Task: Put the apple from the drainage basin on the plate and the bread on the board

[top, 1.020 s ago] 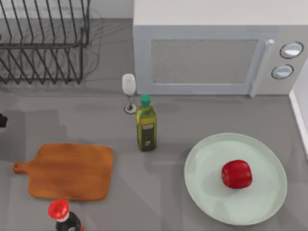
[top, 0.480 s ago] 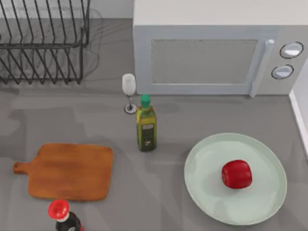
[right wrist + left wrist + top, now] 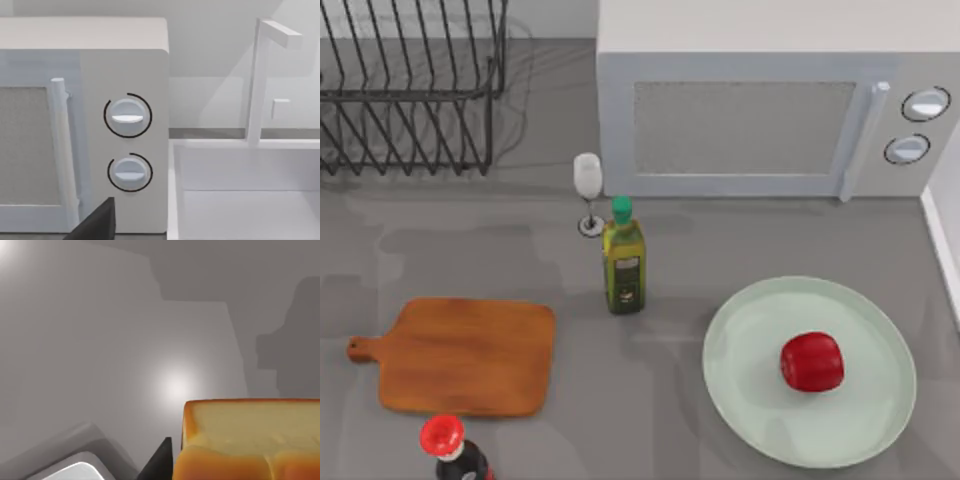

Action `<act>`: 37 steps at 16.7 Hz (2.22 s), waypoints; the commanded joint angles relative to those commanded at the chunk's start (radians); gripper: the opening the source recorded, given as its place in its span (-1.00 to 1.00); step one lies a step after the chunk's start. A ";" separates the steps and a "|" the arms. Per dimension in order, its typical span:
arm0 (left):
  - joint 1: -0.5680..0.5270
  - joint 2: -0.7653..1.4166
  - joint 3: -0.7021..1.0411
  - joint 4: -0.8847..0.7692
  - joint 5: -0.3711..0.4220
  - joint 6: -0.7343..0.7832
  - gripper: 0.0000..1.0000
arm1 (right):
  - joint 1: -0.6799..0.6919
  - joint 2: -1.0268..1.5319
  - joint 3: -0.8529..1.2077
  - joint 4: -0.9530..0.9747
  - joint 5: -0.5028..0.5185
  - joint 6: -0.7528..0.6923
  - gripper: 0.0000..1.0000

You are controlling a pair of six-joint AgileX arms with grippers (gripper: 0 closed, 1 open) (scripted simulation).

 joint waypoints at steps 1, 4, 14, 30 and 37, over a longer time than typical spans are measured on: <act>0.002 0.004 -0.002 0.002 -0.001 0.002 -1.00 | 0.000 0.000 0.000 0.000 0.000 0.000 1.00; -0.031 -0.006 -0.021 0.011 -0.001 -0.036 -1.00 | 0.000 0.000 0.000 0.000 0.000 0.000 1.00; -0.480 -0.152 -0.302 0.126 -0.007 -0.597 -1.00 | 0.000 0.000 0.000 0.000 0.000 0.000 1.00; -0.560 -0.157 -0.409 0.238 -0.008 -0.681 -1.00 | 0.000 0.000 0.000 0.000 0.000 0.000 1.00; -0.561 -0.132 -0.458 0.314 -0.008 -0.681 -1.00 | 0.000 0.000 0.000 0.000 0.000 0.000 1.00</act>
